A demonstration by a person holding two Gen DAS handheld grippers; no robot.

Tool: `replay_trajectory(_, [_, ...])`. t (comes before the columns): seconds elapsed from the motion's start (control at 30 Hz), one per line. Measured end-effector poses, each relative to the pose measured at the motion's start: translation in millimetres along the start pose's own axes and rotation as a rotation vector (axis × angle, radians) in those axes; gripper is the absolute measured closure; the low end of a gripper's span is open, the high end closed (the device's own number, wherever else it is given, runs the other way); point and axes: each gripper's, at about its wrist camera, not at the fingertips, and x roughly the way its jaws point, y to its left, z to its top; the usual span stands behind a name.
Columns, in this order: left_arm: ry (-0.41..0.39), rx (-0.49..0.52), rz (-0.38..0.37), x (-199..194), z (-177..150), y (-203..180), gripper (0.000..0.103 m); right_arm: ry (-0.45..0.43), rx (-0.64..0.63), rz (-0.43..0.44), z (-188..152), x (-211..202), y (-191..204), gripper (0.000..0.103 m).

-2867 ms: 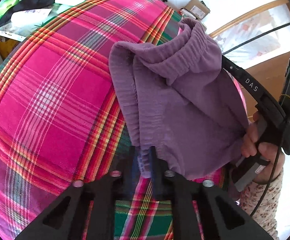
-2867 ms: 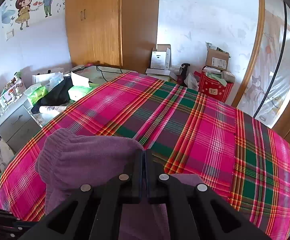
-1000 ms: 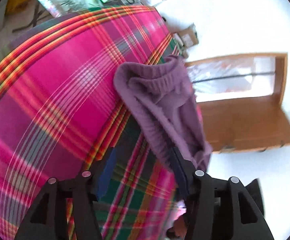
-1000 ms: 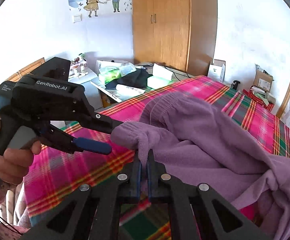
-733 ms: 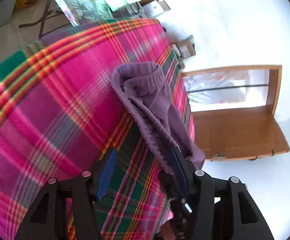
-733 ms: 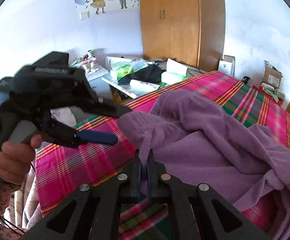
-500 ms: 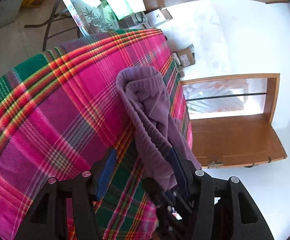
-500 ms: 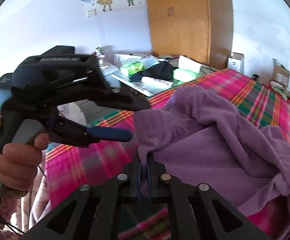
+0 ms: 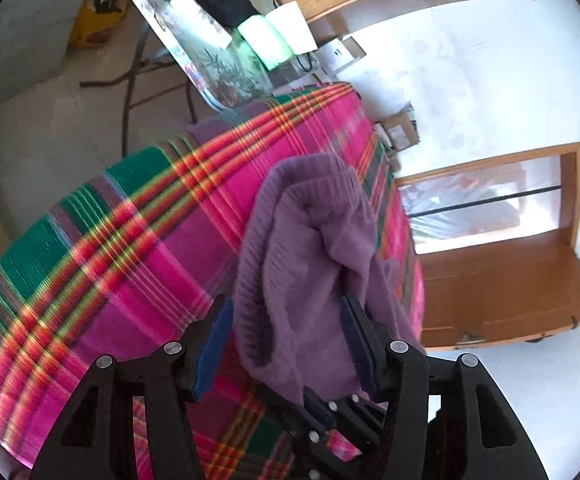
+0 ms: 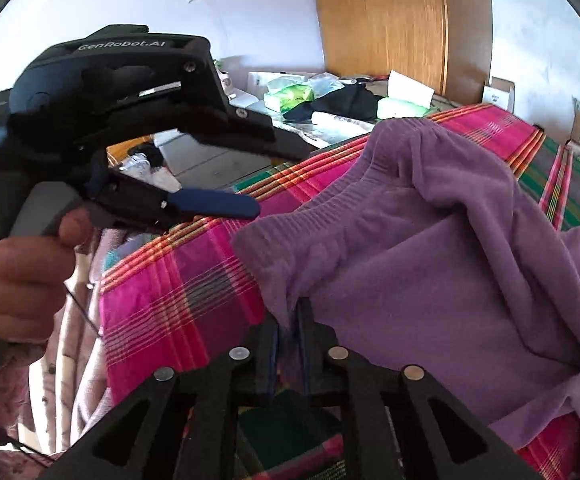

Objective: Fold clothes

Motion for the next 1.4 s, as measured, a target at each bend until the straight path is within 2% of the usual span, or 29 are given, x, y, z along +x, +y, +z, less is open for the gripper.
replay_trajectory(0.13, [0.005,0.036,0.01,3,2,-12,0.045,-0.036,0.013,0.053,-3,-24,-5,0.091])
replay_trajectory(0.2, [0.018,0.061,0.028,7,0,-16,0.045,-0.065,0.0,0.056,-5,-40,-6,0.086])
replay_trajectory(0.37, [0.018,0.094,0.093,11,-5,-17,0.045,-0.094,0.052,-0.049,-15,-66,-37,0.085])
replay_trajectory(0.47, [0.003,0.176,0.162,12,-9,-24,0.045,-0.096,0.112,-0.123,-20,-74,-61,0.084])
replay_trajectory(0.57, [0.028,0.245,0.176,20,-11,-30,0.045,-0.12,0.142,-0.188,-20,-88,-78,0.083])
replay_trajectory(0.67, [0.08,0.257,0.214,35,-14,-27,0.045,-0.141,0.152,-0.229,-21,-101,-90,0.072])
replay_trajectory(0.77, [0.089,0.265,0.227,41,-18,-25,0.046,-0.133,0.157,-0.276,-22,-102,-101,0.066])
replay_trajectory(0.9, [0.087,0.286,0.238,41,-21,-27,0.048,-0.103,0.164,-0.308,-23,-95,-108,0.066])
replay_trajectory(0.97, [0.077,0.314,0.246,40,-23,-31,0.055,-0.1,0.173,-0.309,-23,-91,-109,0.066])
replay_trajectory(1.1, [0.067,0.391,0.264,40,-29,-42,0.061,-0.101,0.151,-0.302,-16,-87,-105,0.066])
replay_trajectory(1.13, [0.068,0.413,0.27,41,-31,-45,0.069,-0.099,0.135,-0.31,-12,-84,-103,0.066])
replay_trajectory(1.17, [0.068,0.425,0.275,42,-32,-46,0.07,-0.096,0.122,-0.327,-10,-82,-102,0.066])
replay_trajectory(1.27, [0.086,0.422,0.271,44,-34,-43,0.071,-0.077,0.117,-0.381,-10,-78,-104,0.066])
replay_trajectory(1.4, [0.1,0.397,0.282,48,-33,-35,0.071,-0.044,0.148,-0.408,-17,-76,-114,0.066])
